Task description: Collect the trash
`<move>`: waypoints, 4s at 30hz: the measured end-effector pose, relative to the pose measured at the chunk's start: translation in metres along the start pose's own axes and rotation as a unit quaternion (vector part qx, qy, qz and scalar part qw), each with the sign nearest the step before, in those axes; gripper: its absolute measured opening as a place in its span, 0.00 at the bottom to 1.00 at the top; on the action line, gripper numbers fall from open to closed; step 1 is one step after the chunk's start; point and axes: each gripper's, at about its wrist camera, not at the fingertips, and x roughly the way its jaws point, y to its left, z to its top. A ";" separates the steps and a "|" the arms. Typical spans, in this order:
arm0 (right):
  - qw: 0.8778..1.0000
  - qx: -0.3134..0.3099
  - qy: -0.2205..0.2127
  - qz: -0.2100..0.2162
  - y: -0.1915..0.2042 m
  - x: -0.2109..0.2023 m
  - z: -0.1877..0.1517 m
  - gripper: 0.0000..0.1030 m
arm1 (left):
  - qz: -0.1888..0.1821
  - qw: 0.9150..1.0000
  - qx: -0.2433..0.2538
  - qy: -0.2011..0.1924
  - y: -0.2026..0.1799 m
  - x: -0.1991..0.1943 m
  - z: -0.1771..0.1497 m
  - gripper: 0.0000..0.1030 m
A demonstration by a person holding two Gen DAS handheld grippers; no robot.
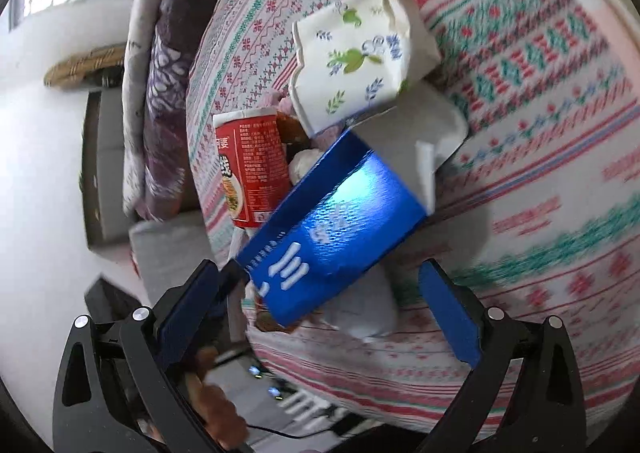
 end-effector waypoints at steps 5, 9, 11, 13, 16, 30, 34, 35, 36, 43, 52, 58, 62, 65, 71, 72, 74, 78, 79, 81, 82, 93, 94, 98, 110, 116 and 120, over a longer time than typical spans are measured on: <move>1.000 0.010 -0.017 0.016 0.009 0.012 0.004 0.80 | -0.013 0.999 0.003 -0.031 0.001 -0.025 -0.005 0.23; 1.000 0.018 -0.003 0.019 0.002 0.022 0.005 0.38 | -0.011 0.999 0.010 -0.043 0.005 -0.035 -0.014 0.23; 1.000 0.006 -0.007 0.015 0.003 0.023 0.007 0.28 | -0.009 0.999 0.011 -0.047 0.004 -0.036 -0.014 0.23; 1.000 -0.014 -0.023 0.007 0.007 0.018 0.005 0.24 | -0.012 0.999 0.008 -0.052 0.006 -0.037 -0.014 0.23; 0.998 -0.050 -0.048 -0.002 0.017 0.009 0.004 0.20 | -0.019 0.998 0.003 -0.066 0.006 -0.043 -0.015 0.23; 0.925 -0.302 -0.214 -0.082 0.081 -0.056 -0.021 0.16 | -0.009 0.981 0.050 -0.187 -0.037 -0.077 -0.029 0.23; 0.911 -0.331 -0.226 -0.097 0.078 -0.069 -0.024 0.15 | 0.002 0.978 0.071 -0.195 -0.054 -0.075 -0.033 0.23; 0.909 -0.333 -0.229 -0.099 0.078 -0.071 -0.025 0.15 | 0.003 0.978 0.074 -0.196 -0.057 -0.074 -0.034 0.23; 0.908 -0.335 -0.231 -0.100 0.076 -0.074 -0.023 0.15 | 0.004 0.977 0.078 -0.196 -0.060 -0.073 -0.036 0.23; 0.909 -0.314 -0.256 -0.099 0.060 -0.106 -0.017 0.14 | 0.005 0.974 0.103 -0.202 -0.084 -0.066 -0.045 0.23; 0.914 -0.255 -0.305 -0.083 0.029 -0.171 0.005 0.14 | -0.005 0.970 0.131 -0.206 -0.118 -0.056 -0.057 0.23; 0.908 -0.212 -0.348 -0.101 0.000 -0.214 0.020 0.14 | -0.012 0.966 0.159 -0.202 -0.144 -0.047 -0.068 0.23; 0.906 -0.178 -0.364 -0.124 -0.023 -0.236 0.029 0.15 | -0.018 0.964 0.180 -0.197 -0.165 -0.039 -0.077 0.23; 0.907 -0.149 -0.368 -0.141 -0.039 -0.247 0.037 0.21 | -0.025 0.961 0.198 -0.190 -0.182 -0.031 -0.084 0.23; 0.895 -0.104 -0.393 -0.184 -0.064 -0.270 0.044 0.59 | -0.047 0.956 0.229 -0.177 -0.219 -0.023 -0.102 0.23; 0.894 -0.102 -0.395 -0.186 -0.066 -0.273 0.045 0.60 | -0.050 0.955 0.236 -0.176 -0.228 -0.021 -0.106 0.23; 0.889 -0.096 -0.405 -0.192 -0.070 -0.282 0.045 0.67 | -0.056 0.953 0.246 -0.170 -0.243 -0.015 -0.113 0.23; 0.876 -0.086 -0.431 -0.200 -0.075 -0.300 0.044 0.78 | -0.069 0.952 0.256 -0.154 -0.268 -0.003 -0.127 0.23; 0.874 -0.084 -0.434 -0.202 -0.076 -0.304 0.045 0.83 | -0.069 0.951 0.260 -0.149 -0.275 0.002 -0.131 0.23; 0.871 -0.080 -0.441 -0.201 -0.079 -0.311 0.046 0.86 | -0.071 0.952 0.263 -0.141 -0.286 0.010 -0.139 0.24; 0.870 -0.074 -0.445 -0.200 -0.082 -0.316 0.047 0.90 | -0.072 0.952 0.264 -0.136 -0.291 0.014 -0.142 0.23; 0.881 -0.025 -0.442 -0.164 -0.112 -0.344 0.054 0.93 | -0.084 0.952 0.273 -0.106 -0.349 0.039 -0.174 0.34; 0.882 -0.025 -0.443 -0.162 -0.112 -0.345 0.054 0.93 | -0.085 0.953 0.273 -0.103 -0.353 0.040 -0.176 0.45; 0.878 -0.023 -0.450 -0.160 -0.114 -0.351 0.052 0.93 | -0.082 0.952 0.273 -0.109 -0.355 0.035 -0.180 0.56; 0.858 -0.095 -0.457 -0.217 -0.083 -0.319 0.039 0.93 | -0.017 0.943 0.290 -0.163 -0.324 0.002 -0.174 0.69; 0.854 -0.138 -0.440 -0.240 -0.063 -0.291 0.032 0.93 | 0.045 0.931 0.304 -0.196 -0.297 -0.009 -0.167 0.73; 0.853 -0.167 -0.424 -0.256 -0.049 -0.270 0.027 0.93 | 0.084 0.924 0.307 -0.214 -0.272 -0.014 -0.156 0.75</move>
